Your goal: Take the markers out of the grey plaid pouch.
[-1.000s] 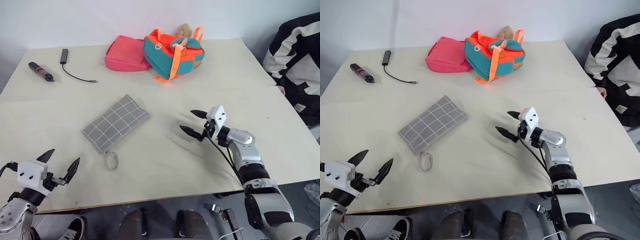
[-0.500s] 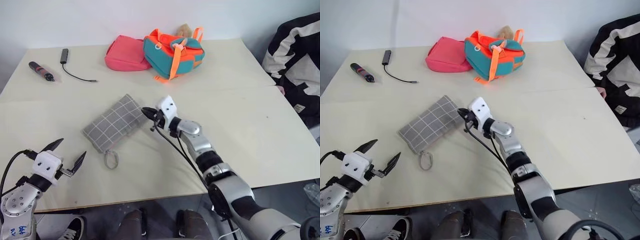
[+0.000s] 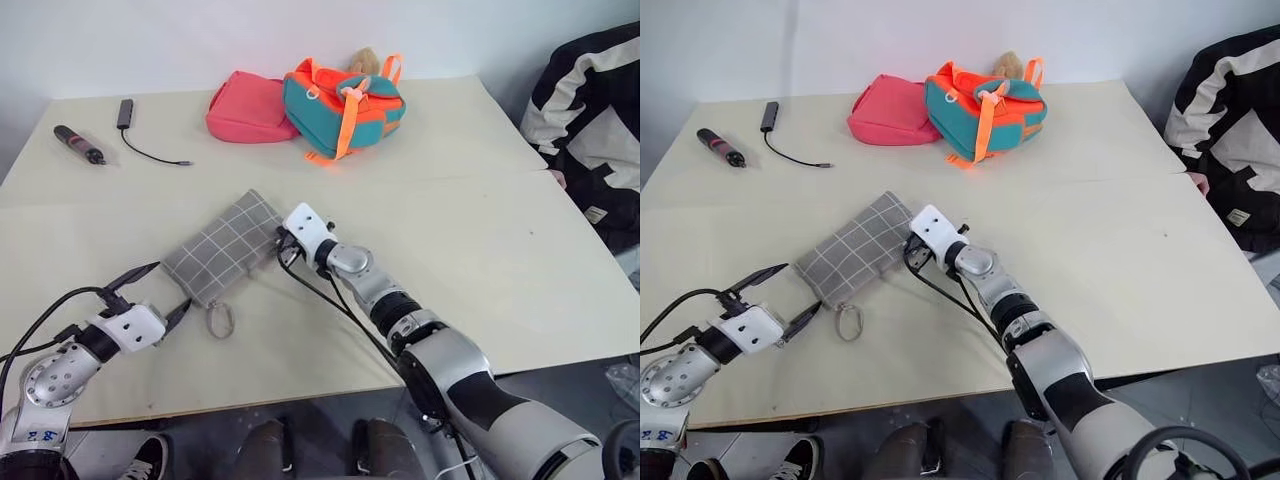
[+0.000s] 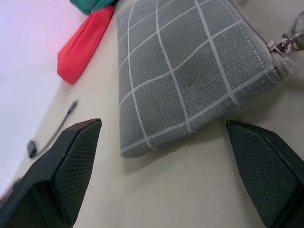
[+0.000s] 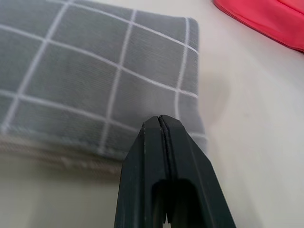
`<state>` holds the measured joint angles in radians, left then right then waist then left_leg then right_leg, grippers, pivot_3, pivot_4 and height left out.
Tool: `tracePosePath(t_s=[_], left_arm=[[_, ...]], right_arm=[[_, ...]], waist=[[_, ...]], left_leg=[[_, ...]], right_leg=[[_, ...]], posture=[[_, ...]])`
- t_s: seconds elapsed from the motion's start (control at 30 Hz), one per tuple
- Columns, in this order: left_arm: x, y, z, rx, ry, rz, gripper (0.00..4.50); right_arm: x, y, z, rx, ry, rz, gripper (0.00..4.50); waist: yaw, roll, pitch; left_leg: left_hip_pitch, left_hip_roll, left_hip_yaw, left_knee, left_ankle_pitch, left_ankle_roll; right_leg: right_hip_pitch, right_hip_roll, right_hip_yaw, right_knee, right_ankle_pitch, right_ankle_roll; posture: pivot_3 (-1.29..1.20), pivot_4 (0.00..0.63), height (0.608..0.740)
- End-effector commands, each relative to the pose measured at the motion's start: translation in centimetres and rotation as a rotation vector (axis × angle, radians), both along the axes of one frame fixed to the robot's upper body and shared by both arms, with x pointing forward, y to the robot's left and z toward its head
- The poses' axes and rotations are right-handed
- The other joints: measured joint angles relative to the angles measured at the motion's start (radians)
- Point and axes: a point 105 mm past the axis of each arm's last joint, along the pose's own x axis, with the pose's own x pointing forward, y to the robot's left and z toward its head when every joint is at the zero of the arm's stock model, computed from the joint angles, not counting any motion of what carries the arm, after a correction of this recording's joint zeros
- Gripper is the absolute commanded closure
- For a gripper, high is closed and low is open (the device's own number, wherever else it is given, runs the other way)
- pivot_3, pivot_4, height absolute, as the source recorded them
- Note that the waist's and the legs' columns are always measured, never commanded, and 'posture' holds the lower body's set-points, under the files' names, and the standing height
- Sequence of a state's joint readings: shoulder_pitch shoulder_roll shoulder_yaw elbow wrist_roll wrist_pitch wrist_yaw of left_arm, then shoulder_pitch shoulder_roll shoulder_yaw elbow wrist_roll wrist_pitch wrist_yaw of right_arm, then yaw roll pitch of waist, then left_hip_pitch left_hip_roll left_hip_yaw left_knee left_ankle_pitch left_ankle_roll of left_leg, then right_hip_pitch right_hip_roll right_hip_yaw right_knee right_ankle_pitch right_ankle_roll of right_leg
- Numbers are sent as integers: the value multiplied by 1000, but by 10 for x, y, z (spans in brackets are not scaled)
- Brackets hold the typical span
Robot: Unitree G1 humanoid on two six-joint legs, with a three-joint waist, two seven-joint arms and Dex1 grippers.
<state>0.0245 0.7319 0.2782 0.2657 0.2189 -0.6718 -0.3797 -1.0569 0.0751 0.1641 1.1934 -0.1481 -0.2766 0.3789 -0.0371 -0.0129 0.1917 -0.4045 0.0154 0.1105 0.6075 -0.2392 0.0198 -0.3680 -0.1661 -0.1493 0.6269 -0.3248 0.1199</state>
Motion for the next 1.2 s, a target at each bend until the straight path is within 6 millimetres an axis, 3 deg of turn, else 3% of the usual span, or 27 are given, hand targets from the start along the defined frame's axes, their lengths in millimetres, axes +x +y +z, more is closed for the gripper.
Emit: tracePosePath(t_s=[0.03, 0.27, 0.3, 0.4, 0.73, 0.77, 0.83, 0.97, 1.03, 1.17, 1.2], left_arm=[[6, -1, -20, 72, 67, -1, 0], [25, -13, -24, 110, 75, -46, 0], [25, -13, -25, 103, 81, -50, 196], [25, -13, -28, 92, 98, -47, 872], [18, -19, -33, 20, 142, -73, 4155], [18, -19, -32, 8, 145, -69, 4483], [19, -21, -30, -28, 149, -67, 4500], [19, -31, -26, -29, 139, -95, 4500], [21, -40, -21, -26, 121, -116, 4500], [30, -68, -12, -28, 93, -161, 4500], [31, -74, -10, -33, 86, -169, 4500]], right_arm=[[2, -1, 4, 3, -2, -3, 4473], [-1, 4, 9, 28, -11, 23, 4473], [0, 4, 10, 28, -12, 24, 4492], [1, 2, 10, 28, -12, 19, 4500], [3, -9, 20, 77, -25, 35, 4500], [1, -9, 25, 88, -45, 65, 4325], [0, -11, 34, 139, -48, 88, 3953], [-8, -19, 50, 212, -24, 165, 2552], [-26, -23, 53, 240, 42, 269, 1838], [-90, -28, 36, 224, 284, 505, 438], [-100, -30, 33, 223, 330, 526, 438]], waist=[[4, 0, 0], [6, 1, 0], [6, 1, 0], [4, 1, 0], [1, 3, -1], [1, 3, -1], [0, 3, -1], [-1, 3, -1], [6, 2, -1], [16, 2, -2], [18, 2, -2]], left_leg=[[0, 0, 0, 0, 1, 0], [0, 0, 1, 0, 2, 0], [0, 0, 1, 0, 2, 1], [0, 0, 1, -1, 3, 0], [0, 0, 3, -2, 3, 1], [0, 0, 3, -2, 3, 1], [0, 0, 4, -2, 3, 2], [0, 0, 5, -3, 4, 6], [0, 0, 5, -3, 4, 7], [-1, -2, 4, -2, 0, 10], [-1, -2, 4, -1, -4, 14]], right_leg=[[-1, 0, 0, 0, 0, 0], [-3, 0, 1, 1, 0, 0], [-3, 0, 1, 1, 0, -1], [-3, 0, 1, 2, 0, -1], [-3, -1, 2, 2, 1, -1], [-3, 0, 2, 2, 1, -1], [-3, 0, 3, 2, 1, -1], [-3, -1, 3, 1, 1, -1], [-3, -1, 3, 0, 1, -1], [-1, -3, 4, -3, 1, 0], [-1, -3, 4, -3, 1, 0]], posture=[[0, 150, 740], [0, 150, 740], [0, 150, 740], [0, 150, 740], [0, 150, 740], [0, 150, 740], [0, 150, 740], [0, 150, 740], [0, 150, 740], [0, 150, 740], [0, 150, 740]])
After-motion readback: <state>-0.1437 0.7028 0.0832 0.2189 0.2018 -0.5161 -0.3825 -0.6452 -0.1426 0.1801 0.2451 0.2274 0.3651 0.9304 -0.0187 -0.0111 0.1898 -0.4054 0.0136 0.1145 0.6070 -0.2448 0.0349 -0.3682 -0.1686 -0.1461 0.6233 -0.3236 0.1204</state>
